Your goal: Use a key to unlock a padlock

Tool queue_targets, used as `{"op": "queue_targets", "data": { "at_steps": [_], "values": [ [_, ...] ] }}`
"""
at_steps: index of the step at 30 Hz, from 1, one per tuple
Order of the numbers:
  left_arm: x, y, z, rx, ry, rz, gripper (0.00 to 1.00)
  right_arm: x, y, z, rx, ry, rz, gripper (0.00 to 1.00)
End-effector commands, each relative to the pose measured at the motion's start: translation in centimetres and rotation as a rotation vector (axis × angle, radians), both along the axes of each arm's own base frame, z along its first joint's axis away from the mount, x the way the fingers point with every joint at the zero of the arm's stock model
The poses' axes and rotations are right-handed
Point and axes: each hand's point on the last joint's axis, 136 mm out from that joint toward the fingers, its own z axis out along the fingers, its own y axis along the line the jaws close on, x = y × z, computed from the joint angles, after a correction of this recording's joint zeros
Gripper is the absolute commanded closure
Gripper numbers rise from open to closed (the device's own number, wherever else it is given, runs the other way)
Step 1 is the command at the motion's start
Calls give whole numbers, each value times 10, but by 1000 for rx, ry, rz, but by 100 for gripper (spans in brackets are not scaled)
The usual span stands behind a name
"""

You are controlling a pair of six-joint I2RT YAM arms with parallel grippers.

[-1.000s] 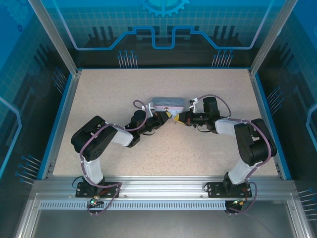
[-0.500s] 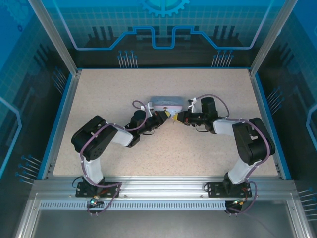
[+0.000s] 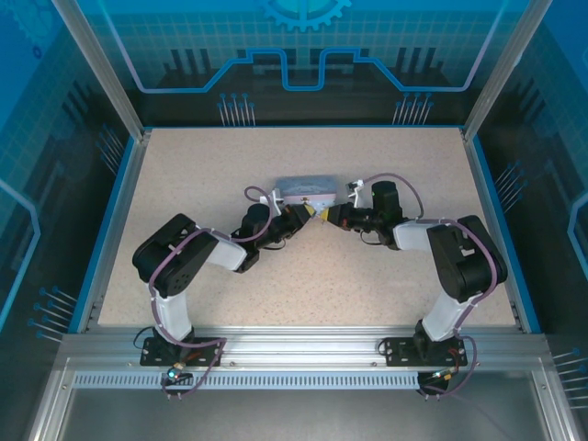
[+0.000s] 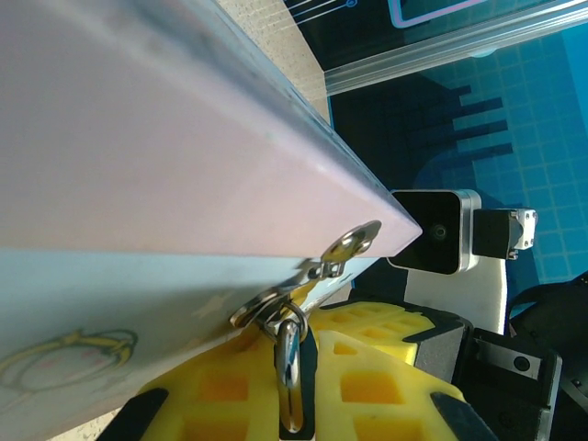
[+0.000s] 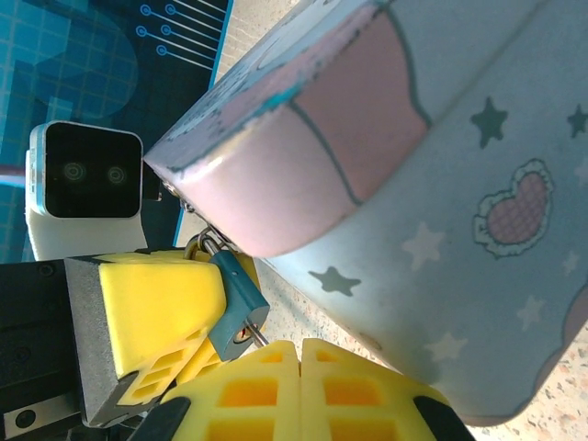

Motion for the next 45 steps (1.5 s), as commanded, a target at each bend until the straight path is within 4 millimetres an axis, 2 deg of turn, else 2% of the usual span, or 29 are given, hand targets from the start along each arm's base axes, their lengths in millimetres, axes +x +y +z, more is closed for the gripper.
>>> {"op": "queue_targets", "data": {
  "at_steps": [1, 6, 11, 17, 21, 27, 39, 45],
  "values": [
    [-45, -52, 45, -122, -91, -287, 100, 5, 22, 15, 31, -92, 22, 100],
    [-44, -53, 40, -109, -85, -282, 100, 2, 28, 22, 48, -100, 26, 100],
    [-42, -53, 39, -113, -84, -277, 100, -2, 31, 20, 38, -92, 18, 100],
    [-46, -54, 39, -109, -91, -292, 100, 3, 33, 23, 59, -90, 11, 100],
    [-48, -51, 38, -94, -121, -291, 100, 2, 34, 21, 65, 13, 15, 100],
    [-50, -52, 41, -90, -178, -307, 100, -1, 27, 23, 167, 153, -43, 100],
    [-54, -50, 32, -78, -187, -317, 100, 17, 19, 35, 405, 304, -184, 100],
    [-52, -51, 27, -89, -174, -313, 100, 15, 17, 38, 404, 334, -213, 100]
  ]
}}
